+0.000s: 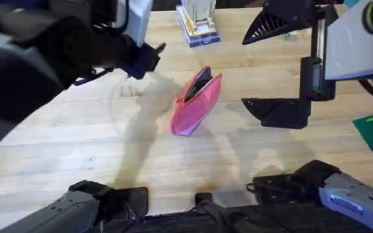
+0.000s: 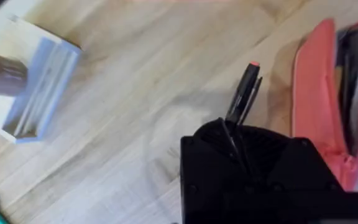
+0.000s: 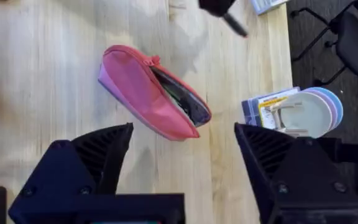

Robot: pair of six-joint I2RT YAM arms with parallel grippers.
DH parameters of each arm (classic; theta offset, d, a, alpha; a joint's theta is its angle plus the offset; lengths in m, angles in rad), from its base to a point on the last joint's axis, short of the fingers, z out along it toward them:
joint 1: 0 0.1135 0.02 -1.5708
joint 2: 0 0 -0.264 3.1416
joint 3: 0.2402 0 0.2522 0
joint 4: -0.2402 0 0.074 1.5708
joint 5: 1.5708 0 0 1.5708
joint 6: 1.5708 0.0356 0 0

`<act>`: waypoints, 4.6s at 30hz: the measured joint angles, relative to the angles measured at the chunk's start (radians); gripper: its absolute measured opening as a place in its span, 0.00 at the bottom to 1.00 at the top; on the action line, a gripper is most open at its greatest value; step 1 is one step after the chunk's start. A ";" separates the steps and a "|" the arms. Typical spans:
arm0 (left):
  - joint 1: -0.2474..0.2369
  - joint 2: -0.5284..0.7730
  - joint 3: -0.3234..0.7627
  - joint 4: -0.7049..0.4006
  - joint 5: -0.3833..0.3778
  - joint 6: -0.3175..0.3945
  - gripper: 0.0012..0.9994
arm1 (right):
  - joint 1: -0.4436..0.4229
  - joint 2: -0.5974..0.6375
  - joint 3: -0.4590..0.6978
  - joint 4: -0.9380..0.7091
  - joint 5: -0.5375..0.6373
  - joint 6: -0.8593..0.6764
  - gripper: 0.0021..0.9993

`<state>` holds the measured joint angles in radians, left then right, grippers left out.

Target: Unzip the bag, pick up the pens from the table one at a time and place them inside, then zip the bag closed.

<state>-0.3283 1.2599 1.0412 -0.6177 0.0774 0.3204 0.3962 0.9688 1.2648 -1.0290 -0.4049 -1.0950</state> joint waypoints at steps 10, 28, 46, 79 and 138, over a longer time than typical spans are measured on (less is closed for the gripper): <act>0.000 -0.120 0.000 0.088 0.075 -0.304 0.04 | 0.000 0.000 0.000 -0.004 0.000 0.000 1.00; -0.221 -0.073 0.000 0.162 0.088 -0.518 0.04 | 0.000 -0.089 0.000 -0.050 0.000 0.010 1.00; -0.333 0.227 0.000 0.285 -0.004 -0.541 0.04 | 0.000 -0.132 0.000 -0.052 0.000 0.011 1.00; -0.392 0.252 0.001 0.042 -0.071 -0.638 0.04 | 0.000 -0.132 0.000 -0.052 0.000 0.011 1.00; -0.394 0.005 0.003 -0.218 -0.064 -0.272 0.99 | 0.000 -0.132 0.000 -0.052 0.000 0.011 1.00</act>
<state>-0.7223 1.2650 1.0447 -0.8357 0.0136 0.0484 0.3962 0.8371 1.2644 -1.0813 -0.4049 -1.0843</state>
